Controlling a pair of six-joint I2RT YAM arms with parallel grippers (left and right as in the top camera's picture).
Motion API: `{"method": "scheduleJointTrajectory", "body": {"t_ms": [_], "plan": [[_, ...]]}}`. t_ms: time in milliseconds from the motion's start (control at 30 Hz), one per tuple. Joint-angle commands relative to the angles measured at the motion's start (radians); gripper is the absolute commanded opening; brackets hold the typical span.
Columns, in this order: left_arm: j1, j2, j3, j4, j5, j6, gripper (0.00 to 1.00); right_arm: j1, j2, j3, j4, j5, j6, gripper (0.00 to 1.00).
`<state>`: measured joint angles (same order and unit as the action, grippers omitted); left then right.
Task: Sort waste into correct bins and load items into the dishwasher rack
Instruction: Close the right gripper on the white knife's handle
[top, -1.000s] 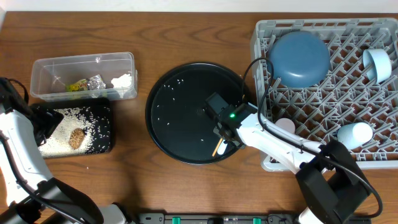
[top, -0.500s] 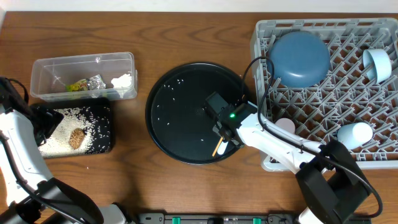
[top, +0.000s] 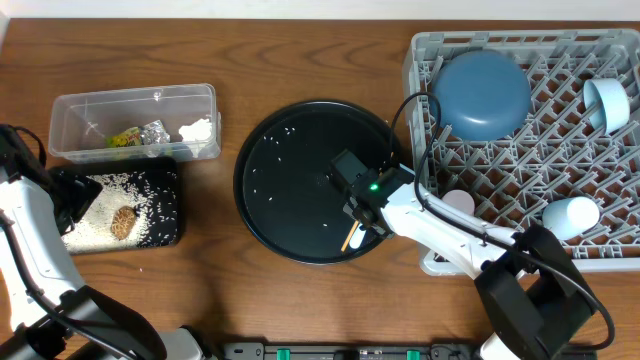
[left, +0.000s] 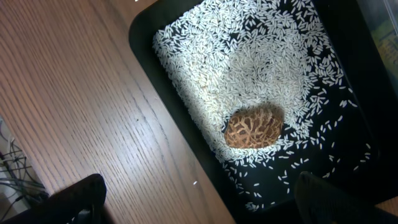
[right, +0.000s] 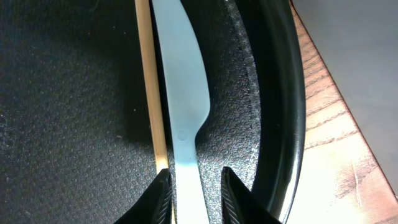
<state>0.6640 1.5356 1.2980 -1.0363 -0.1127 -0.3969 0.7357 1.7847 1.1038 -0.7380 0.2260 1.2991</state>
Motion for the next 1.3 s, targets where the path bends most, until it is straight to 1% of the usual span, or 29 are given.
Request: {"method": "scheduleJointTrajectory", "body": {"t_ms": [0,167,367,500,667,767,833,1033,1133,1267], "plan": [[0.003,-0.006,0.000,-0.003,-0.019,-0.006,0.98,-0.022,0.017,-0.007,0.007,0.032,0.017,0.22],[0.003,-0.006,0.000,-0.003,-0.019,-0.006,0.98,-0.022,0.063,-0.007,0.032,0.006,0.012,0.27],[0.003,-0.006,0.000,-0.002,-0.019,-0.006,0.98,-0.022,0.063,-0.007,0.035,0.003,0.012,0.27],[0.003,-0.006,0.000,-0.002,-0.019,-0.006,0.98,-0.022,0.063,-0.007,0.037,0.006,0.012,0.26],[0.003,-0.006,0.000,-0.003,-0.019,-0.005,0.98,-0.022,0.064,-0.007,0.039,0.006,0.013,0.21],[0.003,-0.006,0.000,-0.003,-0.019,-0.006,0.98,-0.022,0.064,-0.007,0.031,0.005,0.013,0.21],[0.003,-0.006,0.000,-0.003,-0.019,-0.006,0.98,-0.022,0.064,-0.007,0.027,-0.002,0.013,0.24],[0.003,-0.006,0.000,-0.003,-0.019,-0.006,0.98,-0.022,0.064,-0.007,0.020,-0.009,0.013,0.27],[0.003,-0.006,0.000,-0.003,-0.019,-0.006,0.98,-0.022,0.064,-0.007,0.022,-0.008,0.013,0.28],[0.003,-0.006,0.000,-0.002,-0.019,-0.006,0.98,-0.022,0.066,-0.007,0.022,-0.005,0.013,0.24]]}}
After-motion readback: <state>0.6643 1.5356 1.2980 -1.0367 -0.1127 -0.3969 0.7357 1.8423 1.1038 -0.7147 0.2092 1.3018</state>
